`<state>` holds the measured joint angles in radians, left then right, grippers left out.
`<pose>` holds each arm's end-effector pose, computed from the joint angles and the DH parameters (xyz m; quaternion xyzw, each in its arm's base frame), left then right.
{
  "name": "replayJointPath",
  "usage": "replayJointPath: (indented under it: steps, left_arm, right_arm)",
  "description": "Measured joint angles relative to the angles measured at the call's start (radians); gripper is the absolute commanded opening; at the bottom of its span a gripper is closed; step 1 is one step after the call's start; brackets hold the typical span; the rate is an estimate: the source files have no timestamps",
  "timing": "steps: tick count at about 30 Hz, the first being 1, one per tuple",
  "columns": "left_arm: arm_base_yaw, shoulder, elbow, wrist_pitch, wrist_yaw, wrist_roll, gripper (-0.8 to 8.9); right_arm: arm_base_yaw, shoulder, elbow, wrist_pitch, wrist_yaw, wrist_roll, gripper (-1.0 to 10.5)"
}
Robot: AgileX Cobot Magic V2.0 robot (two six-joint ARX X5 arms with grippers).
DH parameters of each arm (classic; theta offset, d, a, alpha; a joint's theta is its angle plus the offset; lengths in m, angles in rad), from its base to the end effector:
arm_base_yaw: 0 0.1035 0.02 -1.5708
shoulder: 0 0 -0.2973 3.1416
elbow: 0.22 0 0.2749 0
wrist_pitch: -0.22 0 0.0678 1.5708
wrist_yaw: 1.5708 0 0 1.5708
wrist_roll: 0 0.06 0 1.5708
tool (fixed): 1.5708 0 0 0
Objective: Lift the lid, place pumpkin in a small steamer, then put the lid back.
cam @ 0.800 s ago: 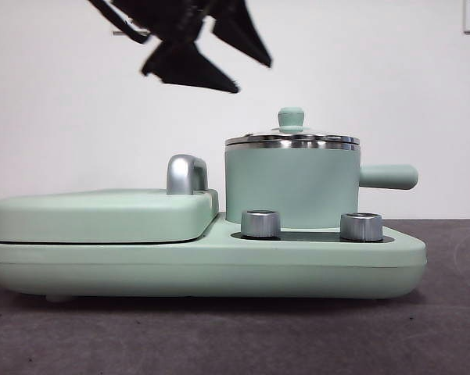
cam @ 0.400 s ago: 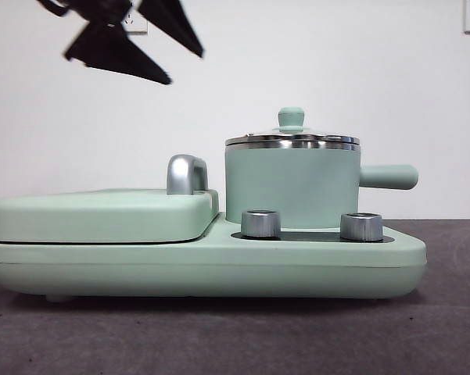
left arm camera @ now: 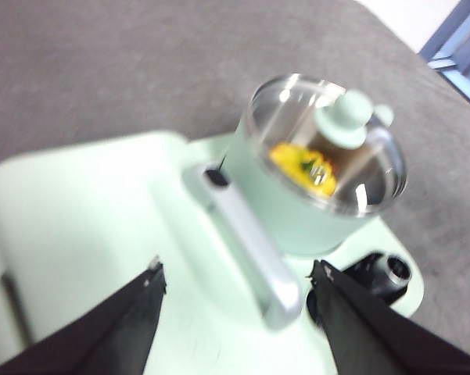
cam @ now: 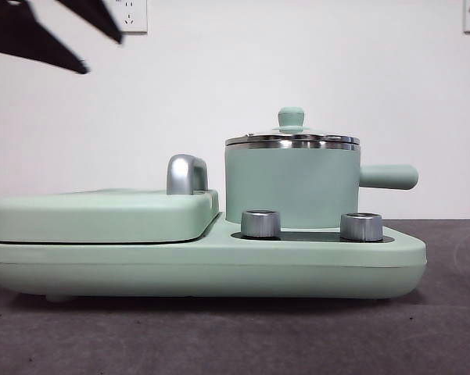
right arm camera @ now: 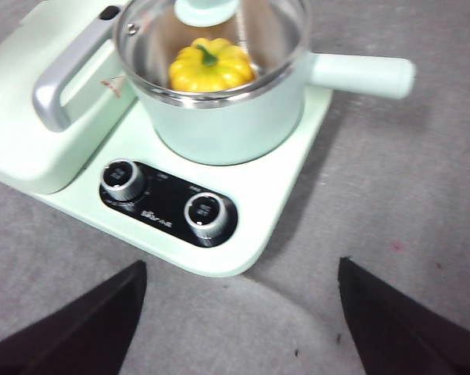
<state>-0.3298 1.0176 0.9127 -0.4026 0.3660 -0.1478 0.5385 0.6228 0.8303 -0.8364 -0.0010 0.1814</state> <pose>0.2249 -0.0997 0.3279 -0.0717 0.2747 -0.3106 0.9072 0.1133 0.0678 0.3157 0.0012 0.3199 0.2254 0.9202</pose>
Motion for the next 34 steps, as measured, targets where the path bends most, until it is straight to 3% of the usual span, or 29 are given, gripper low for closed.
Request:
replayJointPath:
  steps: [11,19,20,21,22,34]
  left_arm:
    - [0.077,-0.273,-0.148,-0.171,0.000,-0.025,3.08]
    - [0.082,-0.333,-0.148,-0.252,0.001,-0.021,2.97]
    - [0.082,-0.336,-0.148,-0.252,0.001,-0.021,2.25]
    - [0.082,-0.340,-0.149,-0.251,0.001,-0.019,0.82]
    - [0.082,-0.344,-0.149,-0.251,0.002,-0.017,0.10]
    - [0.082,-0.364,-0.149,-0.267,0.005,-0.017,0.07]
  right_arm:
    - [0.003,0.125,0.000,0.093,-0.040,-0.024,3.8]
    - [0.003,0.145,0.000,0.079,-0.074,-0.028,3.7]
    - [0.003,0.143,0.000,0.071,-0.074,-0.028,3.2]
    - [0.003,0.138,0.000,0.068,-0.074,-0.027,1.7]
    - [0.003,0.137,-0.001,0.071,-0.074,-0.028,0.2]
    - [0.003,0.134,-0.001,0.104,-0.102,-0.035,0.2]
